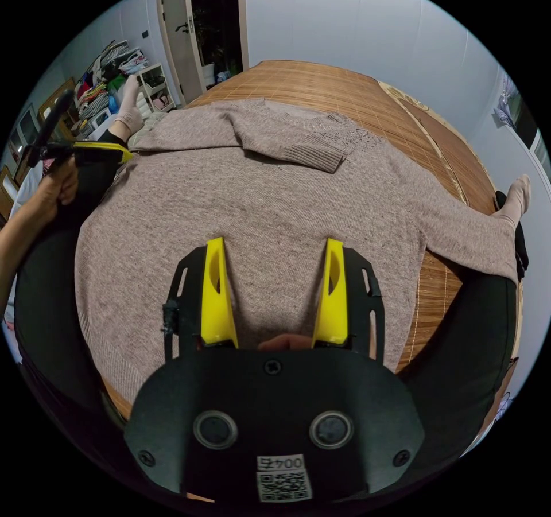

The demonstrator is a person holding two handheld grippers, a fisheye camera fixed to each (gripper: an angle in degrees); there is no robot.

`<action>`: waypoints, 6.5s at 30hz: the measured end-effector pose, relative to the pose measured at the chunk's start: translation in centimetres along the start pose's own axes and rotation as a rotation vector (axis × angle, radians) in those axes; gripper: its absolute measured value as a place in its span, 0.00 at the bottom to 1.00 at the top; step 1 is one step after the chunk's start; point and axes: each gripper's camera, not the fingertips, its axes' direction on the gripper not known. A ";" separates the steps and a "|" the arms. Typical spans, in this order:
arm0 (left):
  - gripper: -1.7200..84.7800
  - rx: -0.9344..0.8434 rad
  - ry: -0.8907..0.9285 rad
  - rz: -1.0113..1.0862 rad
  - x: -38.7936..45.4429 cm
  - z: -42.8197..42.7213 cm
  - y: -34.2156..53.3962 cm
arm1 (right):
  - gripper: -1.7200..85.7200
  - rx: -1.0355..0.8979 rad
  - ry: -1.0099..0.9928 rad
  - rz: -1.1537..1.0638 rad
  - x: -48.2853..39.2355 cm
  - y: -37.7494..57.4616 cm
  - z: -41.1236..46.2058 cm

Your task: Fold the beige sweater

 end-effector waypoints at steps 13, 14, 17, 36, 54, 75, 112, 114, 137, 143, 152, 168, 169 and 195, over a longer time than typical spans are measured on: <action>0.09 0.005 0.007 -0.046 4.2 1.5 2.9 | 0.23 -0.026 -0.026 0.063 2.0 -2.9 -3.1; 0.09 0.008 0.010 -0.044 4.5 1.5 3.2 | 0.20 -0.019 -0.062 0.087 2.9 -3.4 -3.8; 0.07 0.013 0.016 -0.043 5.2 1.6 3.9 | 0.16 0.094 -0.254 0.164 6.6 -4.7 -5.4; 0.04 0.040 0.046 -0.053 6.6 2.4 7.5 | 0.03 0.045 -0.306 0.241 12.5 -20.0 -8.1; 0.04 0.031 0.031 -0.045 6.1 3.5 9.3 | 0.09 -0.095 -0.330 0.270 11.3 -11.7 -2.1; 0.04 0.010 0.048 -0.031 3.8 3.6 10.9 | 0.12 0.027 -0.019 0.050 0.0 -5.3 6.3; 0.04 -0.021 0.138 -0.035 0.3 4.0 10.7 | 0.05 -0.082 -0.349 -0.420 -18.9 -34.0 23.7; 0.04 -0.019 0.144 -0.040 0.3 3.9 10.9 | 0.07 -0.082 -0.385 -0.386 -18.5 -34.0 23.8; 0.11 0.164 0.083 0.003 6.6 -1.2 12.6 | 0.18 0.040 -0.059 0.002 -5.8 -3.2 9.7; 0.11 0.104 0.084 0.003 8.2 -0.3 13.2 | 0.18 0.029 -0.026 -0.032 -6.5 -2.5 8.0; 0.14 0.154 0.082 0.068 13.2 -4.4 14.7 | 0.18 0.037 -0.022 -0.033 -6.3 -1.4 4.1; 0.08 0.157 -0.024 0.327 32.7 -4.9 18.9 | 0.16 0.033 -0.030 -0.029 -3.6 -0.3 -5.2; 0.08 0.177 -0.020 0.347 33.3 -4.9 19.2 | 0.15 0.030 -0.026 -0.031 -3.3 -0.3 -6.0; 0.04 0.155 0.109 0.331 36.4 -4.8 18.0 | 0.18 0.545 -0.666 0.560 25.6 4.3 -35.0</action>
